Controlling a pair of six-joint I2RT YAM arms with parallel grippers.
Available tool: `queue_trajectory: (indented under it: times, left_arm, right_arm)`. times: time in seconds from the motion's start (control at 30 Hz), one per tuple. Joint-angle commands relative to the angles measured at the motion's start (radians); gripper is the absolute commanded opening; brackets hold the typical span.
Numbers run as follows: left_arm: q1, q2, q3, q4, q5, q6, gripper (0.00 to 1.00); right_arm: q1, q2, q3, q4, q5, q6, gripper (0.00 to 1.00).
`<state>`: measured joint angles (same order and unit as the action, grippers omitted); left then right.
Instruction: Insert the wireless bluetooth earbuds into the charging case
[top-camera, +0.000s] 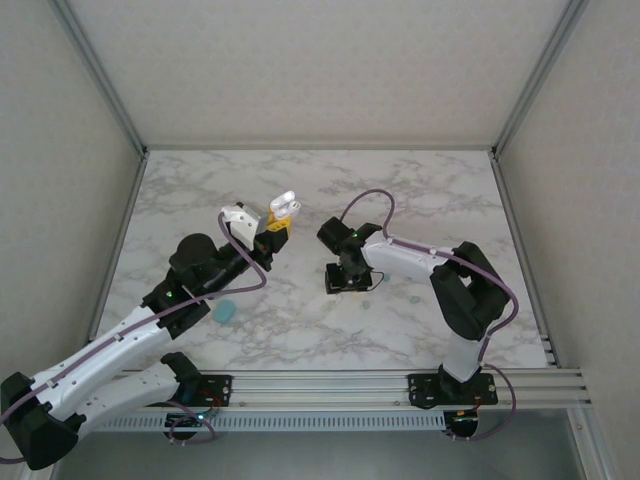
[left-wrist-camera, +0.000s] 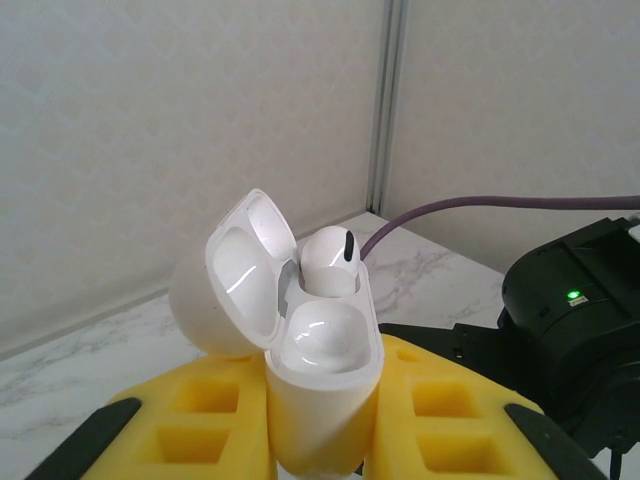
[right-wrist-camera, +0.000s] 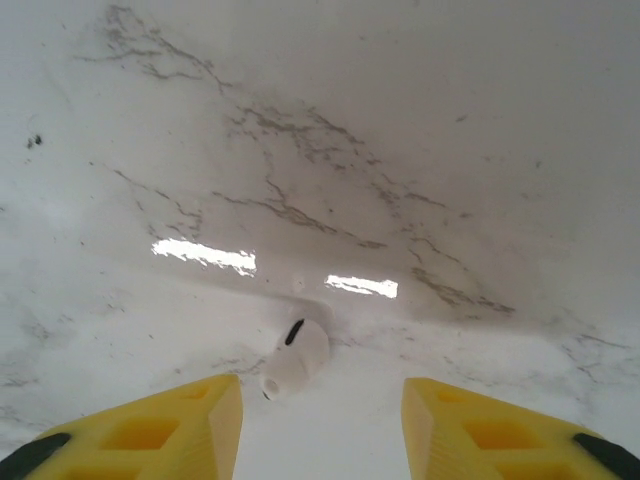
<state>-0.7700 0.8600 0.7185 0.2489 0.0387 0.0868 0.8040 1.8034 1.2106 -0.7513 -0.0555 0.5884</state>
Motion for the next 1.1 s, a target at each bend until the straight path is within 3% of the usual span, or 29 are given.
queue_trajectory:
  times: [0.0, 0.23, 0.43, 1.07]
  left_arm:
    - [-0.006, -0.003, -0.007, 0.026, -0.010, 0.001, 0.21]
    - [-0.007, -0.008, -0.008, 0.016, -0.013, 0.004, 0.21]
    - [-0.007, -0.010, -0.006, 0.012, -0.015, 0.004, 0.21]
    - [-0.007, -0.027, 0.005, -0.002, -0.020, -0.002, 0.21]
  right_arm:
    - [0.014, 0.046, 0.045, -0.020, -0.008, 0.010, 0.47]
    - [0.020, 0.085, 0.043, -0.022, -0.007, 0.030, 0.36]
    - [0.019, 0.045, 0.009, 0.004, -0.010, 0.008, 0.20]
    - [0.000, 0.034, -0.149, 0.428, -0.285, -0.301, 0.22]
